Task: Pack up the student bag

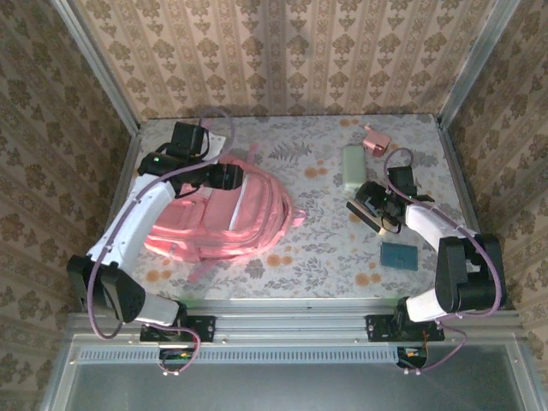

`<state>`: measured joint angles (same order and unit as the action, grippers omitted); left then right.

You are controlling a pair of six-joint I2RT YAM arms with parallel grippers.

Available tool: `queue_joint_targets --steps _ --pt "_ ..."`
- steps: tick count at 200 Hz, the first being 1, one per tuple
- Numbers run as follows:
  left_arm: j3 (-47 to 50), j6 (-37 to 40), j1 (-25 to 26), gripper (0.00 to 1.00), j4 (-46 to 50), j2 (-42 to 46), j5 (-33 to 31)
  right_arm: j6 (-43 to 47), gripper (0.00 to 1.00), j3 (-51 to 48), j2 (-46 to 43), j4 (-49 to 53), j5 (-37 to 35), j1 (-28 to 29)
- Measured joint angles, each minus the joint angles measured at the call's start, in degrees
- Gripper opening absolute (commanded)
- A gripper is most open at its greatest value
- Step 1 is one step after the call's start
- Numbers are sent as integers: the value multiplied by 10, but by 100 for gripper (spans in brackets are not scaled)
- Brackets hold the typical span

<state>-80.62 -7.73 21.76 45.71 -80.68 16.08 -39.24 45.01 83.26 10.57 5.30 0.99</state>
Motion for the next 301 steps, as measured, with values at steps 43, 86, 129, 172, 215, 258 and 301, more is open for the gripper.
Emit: queue_joint_targets --steps 43,86,129,172,215,258,301 --pt "0 -11 37 75 -25 -2 31 -10 93 -31 -15 -41 46 0" --pt "10 -13 37 76 -41 -2 39 -10 92 -63 -49 -46 75 21" --pt "22 -14 33 77 -52 -2 50 -8 90 -72 -72 -13 70 73" --pt "31 -17 22 77 -60 -2 57 33 94 -50 -85 82 -13 125" --pt "34 -18 21 77 -64 -2 62 64 94 -15 -67 150 -76 133" --pt "41 -22 21 78 -69 -2 68 84 95 -14 -36 169 -82 144" --pt "46 -26 19 78 -78 -2 77 96 88 -14 12 169 -83 156"
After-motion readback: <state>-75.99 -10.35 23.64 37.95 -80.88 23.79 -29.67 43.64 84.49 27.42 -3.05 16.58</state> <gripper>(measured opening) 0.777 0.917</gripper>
